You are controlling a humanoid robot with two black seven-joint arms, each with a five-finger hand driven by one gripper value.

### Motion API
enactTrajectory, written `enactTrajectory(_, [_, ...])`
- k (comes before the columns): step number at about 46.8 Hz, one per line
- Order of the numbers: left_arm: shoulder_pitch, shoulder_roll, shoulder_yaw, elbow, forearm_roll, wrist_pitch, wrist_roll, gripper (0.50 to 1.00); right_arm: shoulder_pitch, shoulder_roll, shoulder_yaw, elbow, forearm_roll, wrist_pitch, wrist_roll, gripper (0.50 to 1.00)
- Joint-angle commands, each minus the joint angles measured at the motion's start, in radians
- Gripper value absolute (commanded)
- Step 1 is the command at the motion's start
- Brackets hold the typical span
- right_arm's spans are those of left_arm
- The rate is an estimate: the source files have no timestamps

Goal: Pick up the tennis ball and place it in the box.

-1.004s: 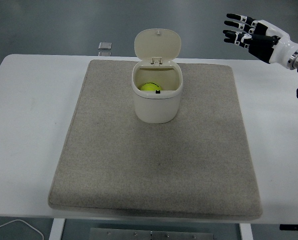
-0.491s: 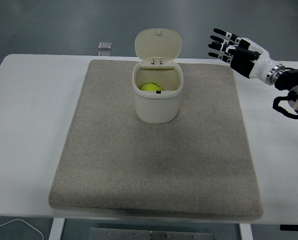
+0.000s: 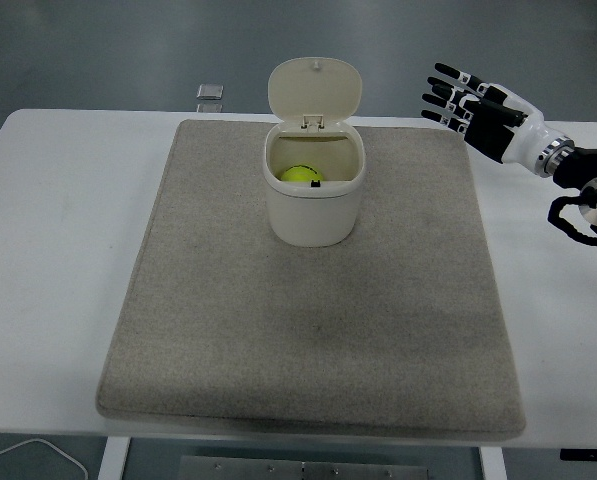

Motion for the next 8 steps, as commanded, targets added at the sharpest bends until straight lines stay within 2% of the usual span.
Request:
enactTrajectory(1, [0.0, 0.0, 0.0, 0.0, 0.0, -0.001, 0.0, 0.996, 0.0, 0.007, -0.001, 0.0, -0.004, 0.001, 0.0, 0.913])
enactTrajectory(8, [0.0, 0.0, 0.0, 0.0, 0.0, 0.001, 0.0, 0.996, 0.005, 0.011, 0.0, 0.0, -0.005, 0.001, 0.002, 0.915])
